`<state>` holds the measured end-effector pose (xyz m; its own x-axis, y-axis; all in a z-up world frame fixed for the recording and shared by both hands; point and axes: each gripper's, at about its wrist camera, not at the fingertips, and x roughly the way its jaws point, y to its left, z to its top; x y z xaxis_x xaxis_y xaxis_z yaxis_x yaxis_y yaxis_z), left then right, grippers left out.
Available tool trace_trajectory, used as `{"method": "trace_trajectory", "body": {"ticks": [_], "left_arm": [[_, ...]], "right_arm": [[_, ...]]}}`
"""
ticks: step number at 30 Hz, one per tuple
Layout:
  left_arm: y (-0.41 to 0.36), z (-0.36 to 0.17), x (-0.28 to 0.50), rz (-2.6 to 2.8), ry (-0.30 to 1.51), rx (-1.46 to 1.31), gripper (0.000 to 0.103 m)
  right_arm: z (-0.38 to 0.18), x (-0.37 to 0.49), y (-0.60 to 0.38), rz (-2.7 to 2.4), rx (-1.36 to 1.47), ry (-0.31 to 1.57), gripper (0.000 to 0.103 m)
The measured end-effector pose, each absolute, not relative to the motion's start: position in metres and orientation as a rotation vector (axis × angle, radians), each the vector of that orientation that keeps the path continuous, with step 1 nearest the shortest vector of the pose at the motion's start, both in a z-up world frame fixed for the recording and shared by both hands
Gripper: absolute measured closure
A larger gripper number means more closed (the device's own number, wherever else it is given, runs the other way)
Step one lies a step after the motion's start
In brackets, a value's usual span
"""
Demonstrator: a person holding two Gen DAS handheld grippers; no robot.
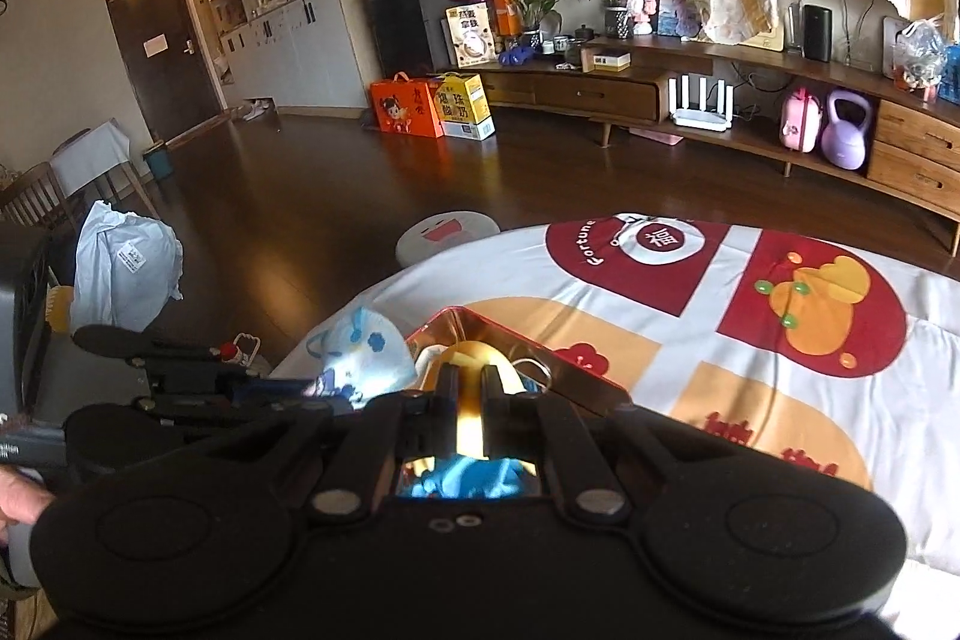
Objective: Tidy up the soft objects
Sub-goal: 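Lower the mask into the tin box and open the left tool while the right tool drops the duck in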
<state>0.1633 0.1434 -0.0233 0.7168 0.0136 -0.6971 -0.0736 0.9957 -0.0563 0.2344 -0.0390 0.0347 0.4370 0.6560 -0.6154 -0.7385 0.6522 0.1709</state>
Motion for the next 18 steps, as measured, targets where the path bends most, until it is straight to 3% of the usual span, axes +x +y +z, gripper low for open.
{"method": "trace_trajectory", "body": {"ticks": [18], "left_arm": [[0.147, -0.076, 0.196, 0.018, 0.873, -0.062, 0.092]], "right_arm": [[-0.025, 0.273, -0.008, 0.827, -0.156, 0.83, 0.097]]}}
